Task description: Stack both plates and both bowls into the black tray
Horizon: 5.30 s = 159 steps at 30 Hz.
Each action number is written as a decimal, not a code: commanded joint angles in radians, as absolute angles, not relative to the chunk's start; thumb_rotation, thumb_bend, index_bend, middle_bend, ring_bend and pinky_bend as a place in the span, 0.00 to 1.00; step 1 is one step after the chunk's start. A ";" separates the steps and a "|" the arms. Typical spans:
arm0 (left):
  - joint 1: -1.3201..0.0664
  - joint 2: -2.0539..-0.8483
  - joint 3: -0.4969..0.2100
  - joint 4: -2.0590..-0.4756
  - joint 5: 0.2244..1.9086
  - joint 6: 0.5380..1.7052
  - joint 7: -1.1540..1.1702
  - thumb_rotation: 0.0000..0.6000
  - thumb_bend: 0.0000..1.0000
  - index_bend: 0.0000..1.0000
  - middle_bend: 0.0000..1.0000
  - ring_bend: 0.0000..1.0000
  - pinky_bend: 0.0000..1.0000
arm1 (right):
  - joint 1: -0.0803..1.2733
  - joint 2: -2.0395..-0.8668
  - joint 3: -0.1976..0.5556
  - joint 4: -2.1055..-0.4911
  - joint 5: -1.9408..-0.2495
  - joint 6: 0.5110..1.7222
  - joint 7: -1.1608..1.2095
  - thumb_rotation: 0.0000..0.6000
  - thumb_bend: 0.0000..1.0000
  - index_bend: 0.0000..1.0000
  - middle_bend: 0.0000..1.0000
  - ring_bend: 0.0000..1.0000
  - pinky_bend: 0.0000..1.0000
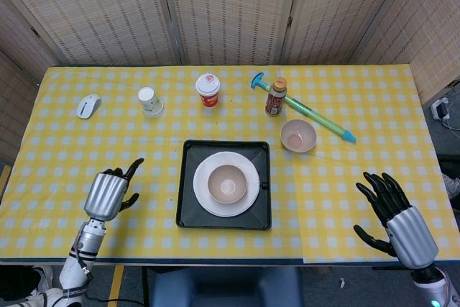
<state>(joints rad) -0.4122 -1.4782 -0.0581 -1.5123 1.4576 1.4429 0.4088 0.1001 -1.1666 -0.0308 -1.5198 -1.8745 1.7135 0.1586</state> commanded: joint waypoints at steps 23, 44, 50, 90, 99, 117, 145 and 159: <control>-0.137 -1.209 -0.023 -1.664 1.267 1.503 0.265 1.00 0.19 0.15 0.14 0.00 0.00 | 0.399 -1.244 0.160 -1.399 -1.489 1.156 -0.151 1.00 0.28 0.38 0.00 0.00 0.00; -0.113 -1.189 -0.070 -1.653 1.270 1.506 0.260 1.00 0.19 0.14 0.14 0.00 0.00 | 0.626 -1.598 0.150 -0.858 -1.464 0.948 0.073 1.00 0.35 0.42 0.00 0.00 0.00; -0.111 -1.186 -0.078 -1.655 1.258 1.493 0.261 1.00 0.19 0.14 0.14 0.00 0.00 | 0.664 -1.655 0.139 -0.774 -1.472 0.926 0.108 1.00 0.41 0.44 0.00 0.00 0.00; -0.100 -1.189 -0.096 -1.656 1.247 1.465 0.273 1.00 0.19 0.13 0.14 0.01 0.00 | 0.665 -1.705 0.094 -0.675 -1.522 1.132 0.208 1.00 0.49 0.63 0.07 0.03 0.00; -0.098 -1.184 -0.107 -1.655 1.239 1.468 0.269 1.00 0.19 0.12 0.14 0.01 0.00 | 0.640 -1.520 0.090 -1.138 -1.539 1.182 0.061 1.00 0.49 0.63 0.07 0.03 0.00; -0.086 -1.157 -0.121 -1.658 1.211 1.464 0.239 1.00 0.19 0.12 0.14 0.01 0.00 | 0.683 -1.507 0.077 -1.464 -1.579 1.115 -0.210 1.00 0.49 0.63 0.07 0.03 0.00; -0.077 -1.116 -0.116 -1.677 1.225 1.450 0.191 1.00 0.19 0.12 0.13 0.00 0.00 | 0.716 -1.656 0.070 -1.354 -1.549 1.043 -0.272 1.00 0.49 0.60 0.06 0.03 0.00; -0.072 -1.115 -0.112 -1.679 1.245 1.461 0.181 1.00 0.19 0.12 0.12 0.00 0.00 | 0.651 -1.576 0.048 -1.485 -1.533 1.112 -0.360 1.00 0.49 0.05 0.00 0.00 0.00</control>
